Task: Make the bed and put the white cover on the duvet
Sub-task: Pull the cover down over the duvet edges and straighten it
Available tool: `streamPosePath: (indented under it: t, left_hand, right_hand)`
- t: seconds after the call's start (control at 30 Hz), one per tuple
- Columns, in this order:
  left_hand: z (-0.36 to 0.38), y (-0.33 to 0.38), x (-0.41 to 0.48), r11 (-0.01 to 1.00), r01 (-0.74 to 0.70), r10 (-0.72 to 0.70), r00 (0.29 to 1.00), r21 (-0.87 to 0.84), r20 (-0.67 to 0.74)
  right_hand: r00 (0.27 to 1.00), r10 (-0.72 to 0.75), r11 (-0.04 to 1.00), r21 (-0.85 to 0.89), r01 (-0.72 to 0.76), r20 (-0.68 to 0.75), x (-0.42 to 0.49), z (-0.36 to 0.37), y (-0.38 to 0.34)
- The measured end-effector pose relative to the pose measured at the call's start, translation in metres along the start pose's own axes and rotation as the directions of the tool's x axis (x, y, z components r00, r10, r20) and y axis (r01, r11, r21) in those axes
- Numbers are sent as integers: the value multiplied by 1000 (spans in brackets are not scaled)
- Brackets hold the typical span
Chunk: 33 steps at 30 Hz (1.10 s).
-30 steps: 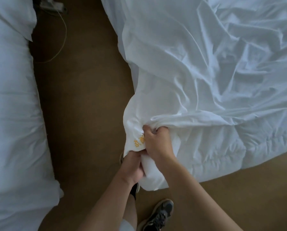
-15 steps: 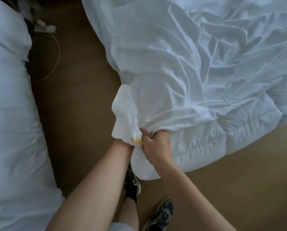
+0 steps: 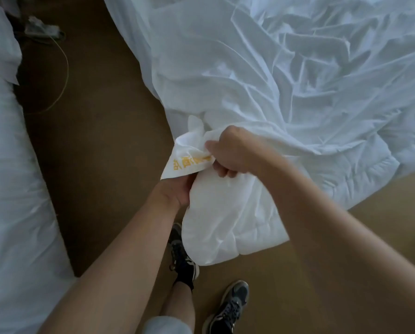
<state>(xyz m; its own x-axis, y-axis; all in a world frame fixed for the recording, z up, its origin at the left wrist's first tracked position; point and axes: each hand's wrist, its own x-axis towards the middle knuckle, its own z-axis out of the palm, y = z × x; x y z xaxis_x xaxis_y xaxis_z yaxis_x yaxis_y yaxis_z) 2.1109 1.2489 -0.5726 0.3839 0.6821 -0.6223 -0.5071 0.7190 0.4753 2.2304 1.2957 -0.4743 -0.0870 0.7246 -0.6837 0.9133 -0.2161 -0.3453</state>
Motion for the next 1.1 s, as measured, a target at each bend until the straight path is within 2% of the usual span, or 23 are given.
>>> streamPosePath:
  t: [0.07,0.1,0.13,0.17,0.23,0.27,0.3,0.33,0.4,0.47,0.53,0.6,0.67,0.7,0.77,0.83,0.9,0.97,1.03,1.1]
  left_hand:
    - [3,10,1,998,-15,20,998,-68,64]
    - [3,11,2,994,-21,29,997,-110,77]
    - [5,10,1,992,-43,47,999,-118,28]
    - [4,7,4,985,-24,31,999,-168,40]
    - [9,8,-1,987,-4,-2,999,-160,-34]
    - [8,8,-1,987,-5,-8,997,-159,-83]
    - [4,7,1,987,-37,23,996,-157,-91]
    - [3,9,2,984,-63,46,994,-166,-103]
    - [4,19,3,974,-95,78,993,-207,-88]
    - [3,24,7,958,-87,73,996,-274,-60]
    - [2,27,11,925,-55,55,998,-375,-10]
    - [-3,20,16,872,-62,58,998,-486,-22]
    - [-3,13,17,843,-50,33,999,-536,-41]
    - [0,8,17,854,-17,13,1000,-520,-11]
    - [12,0,15,921,59,-60,998,-385,10]
    - [30,-6,14,951,164,-178,984,-261,-28]
    - [47,-8,16,960,183,-203,976,-211,-78]
    - [59,-8,23,989,97,-113,983,-116,-147]
    - [73,-9,30,998,26,-36,985,-58,-169]
    - [87,-7,34,996,-45,32,985,-77,-167]
  right_hand:
    - [965,47,995,-97,-23,259,12,-21,-17]
    - [938,32,996,-84,-2,345,17,-32,-24]
    - [919,-4,1000,0,4,395,23,-42,-30]
    - [912,-61,989,151,-1,405,29,-53,-34]
    - [939,-186,898,438,43,290,41,-69,-40]
    - [951,-238,895,424,136,199,46,-75,-41]
    - [949,-285,936,252,244,137,48,-79,-40]
    - [936,-323,946,13,324,139,49,-79,-36]
    - [922,-319,834,-397,383,219,38,-72,-26]
    - [908,-354,688,-595,416,225,30,-58,-8]
    - [884,-447,643,-638,424,137,36,-47,10]
    - [903,-429,774,-523,356,-19,48,-44,13]
    - [957,-253,911,-368,187,-139,69,-48,8]
    - [979,-137,960,-265,93,-151,78,-53,5]
    - [994,29,999,-34,-33,-105,97,-64,1]
    - [990,141,967,216,-133,-23,108,-73,-2]
    - [983,171,946,268,-183,70,115,-80,-3]
    - [981,151,954,241,-178,126,117,-87,-2]
    - [987,103,959,250,-130,120,119,-94,3]
    - [998,44,976,211,-52,39,119,-101,9]
